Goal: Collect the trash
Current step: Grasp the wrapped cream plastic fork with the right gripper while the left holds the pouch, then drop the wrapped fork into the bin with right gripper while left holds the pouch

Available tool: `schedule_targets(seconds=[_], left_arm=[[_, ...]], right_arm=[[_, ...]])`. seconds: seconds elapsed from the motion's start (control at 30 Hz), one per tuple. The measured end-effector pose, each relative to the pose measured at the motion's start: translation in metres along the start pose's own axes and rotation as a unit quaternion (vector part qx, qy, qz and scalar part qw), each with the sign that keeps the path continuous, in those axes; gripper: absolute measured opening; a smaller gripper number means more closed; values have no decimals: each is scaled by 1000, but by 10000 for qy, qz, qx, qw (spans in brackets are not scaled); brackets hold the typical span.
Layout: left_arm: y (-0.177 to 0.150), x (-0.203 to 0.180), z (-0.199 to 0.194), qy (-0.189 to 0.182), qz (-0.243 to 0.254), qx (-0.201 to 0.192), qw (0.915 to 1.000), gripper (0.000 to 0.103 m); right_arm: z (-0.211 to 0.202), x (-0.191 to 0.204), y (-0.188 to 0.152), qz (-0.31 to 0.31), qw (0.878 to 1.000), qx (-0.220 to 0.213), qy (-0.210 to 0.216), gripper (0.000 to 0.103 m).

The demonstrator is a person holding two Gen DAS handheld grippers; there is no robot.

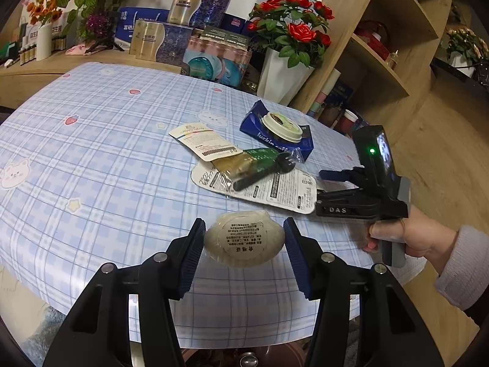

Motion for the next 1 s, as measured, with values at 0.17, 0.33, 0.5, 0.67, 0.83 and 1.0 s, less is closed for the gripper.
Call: schedule_targets(seconds=[0.17,0.33,0.5,0.67,0.83,1.0], left_arm=[[1,0,-4,35,55,-50,10000,51],[1,-1,-6,35,65,-73,9999,51],[4,-8,-11,-3,123,-102,9999,51],[4,-20,-20,-82,232,-161,9996,51],[0,-35,-29,-224,341,-146,9991,51],[-7,-48,-43,-340,434,-154,9984,51]], right_arm=[[2,-7,-1,595,9977,82,301,46],[-6,-20,-17,897,9954,134,295,20],[-26,-35,-44,1295,9914,85,179,17],[-62,-45,-68,1845,9822,-197,308,17],[-102,-44,-83,2137,9748,-489,409,17],[-148,-27,-91,2273,9679,-911,558,17]])
Point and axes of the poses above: each gripper's, at about its wrist camera, not at the fingertips, and z roughly the way its jaws point, x to its left, y to its top, the point moved 3 cm from there along z, roughly the way its jaws point, and after that the axes turned 12 degrees about -y, right-handed, at the moved point
